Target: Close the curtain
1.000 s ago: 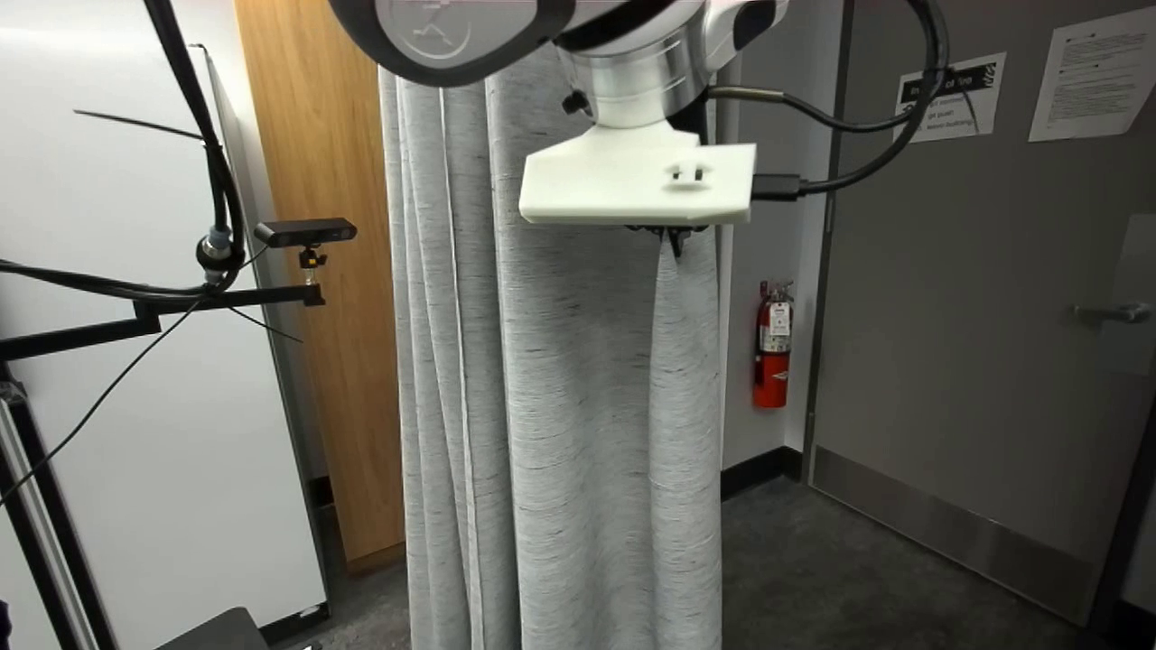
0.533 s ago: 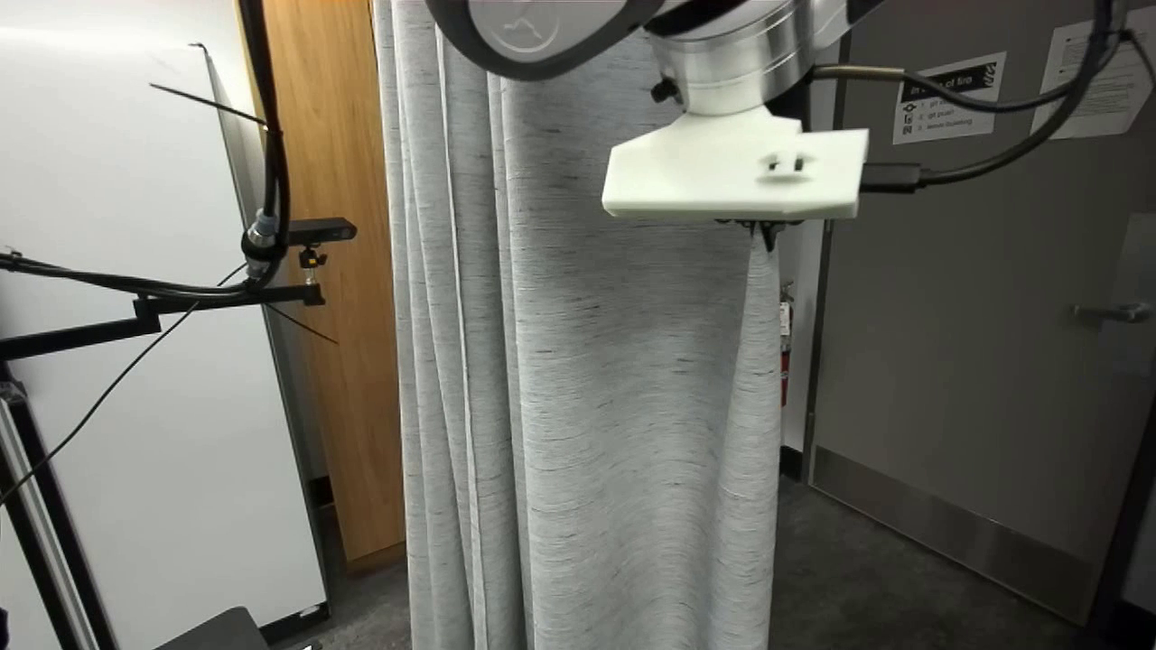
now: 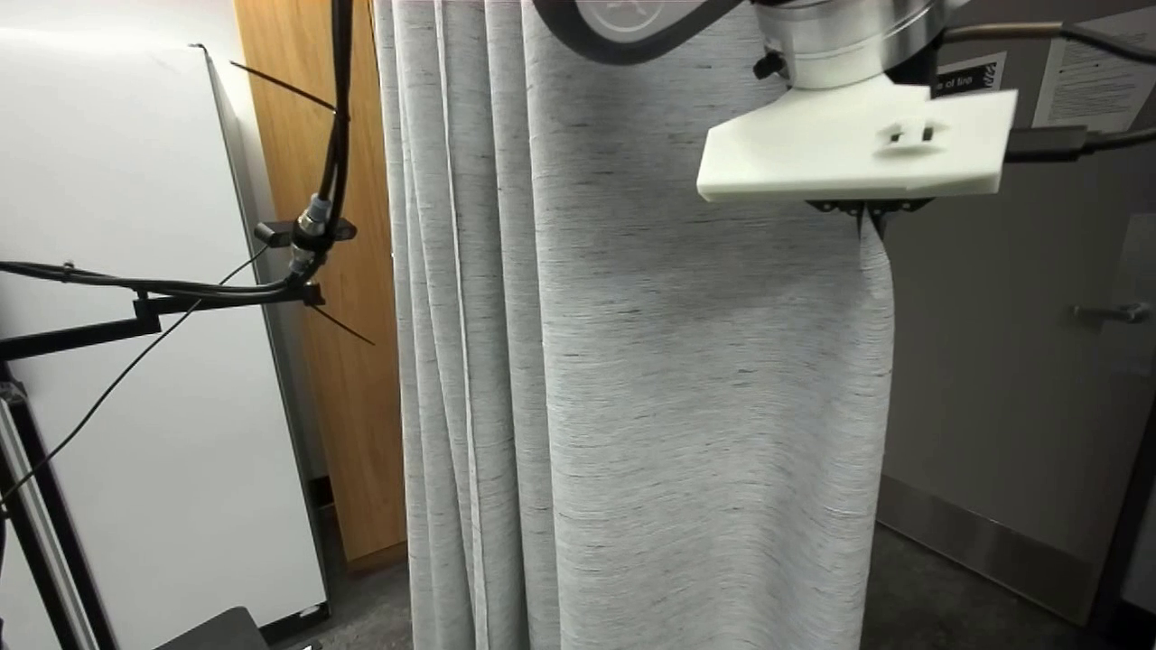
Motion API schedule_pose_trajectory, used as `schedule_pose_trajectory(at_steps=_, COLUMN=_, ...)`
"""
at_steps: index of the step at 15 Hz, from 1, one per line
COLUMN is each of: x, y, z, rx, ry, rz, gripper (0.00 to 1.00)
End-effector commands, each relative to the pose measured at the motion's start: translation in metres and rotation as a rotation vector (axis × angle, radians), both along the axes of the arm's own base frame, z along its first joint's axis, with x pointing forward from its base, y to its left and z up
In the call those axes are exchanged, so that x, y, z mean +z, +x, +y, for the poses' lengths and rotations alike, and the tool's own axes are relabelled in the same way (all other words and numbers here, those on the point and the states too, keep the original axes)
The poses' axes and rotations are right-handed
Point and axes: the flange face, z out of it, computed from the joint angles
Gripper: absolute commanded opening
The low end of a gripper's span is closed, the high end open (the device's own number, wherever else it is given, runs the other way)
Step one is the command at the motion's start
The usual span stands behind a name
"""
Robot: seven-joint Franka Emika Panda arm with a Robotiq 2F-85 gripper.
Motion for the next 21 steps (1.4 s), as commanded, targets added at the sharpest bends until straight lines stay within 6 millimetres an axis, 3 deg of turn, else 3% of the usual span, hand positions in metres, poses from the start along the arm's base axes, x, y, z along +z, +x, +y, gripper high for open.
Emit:
schedule_pose_trajectory(at_steps=1, x=-0.015, y=0.013, z=-0.031, rx=-0.112, ry=-0.006, rz=0.036, gripper=0.0)
schedule_pose_trajectory(at_steps=12, x=-0.002, y=0.019, z=-0.101, rx=-0.328, ry=-0.013, rz=0.029, gripper=0.0)
schedule_pose_trajectory(at_steps=21, x=0.002, y=0.014, z=-0.134, rx=-0.444, ry=-0.053, rz=0.015, gripper=0.0)
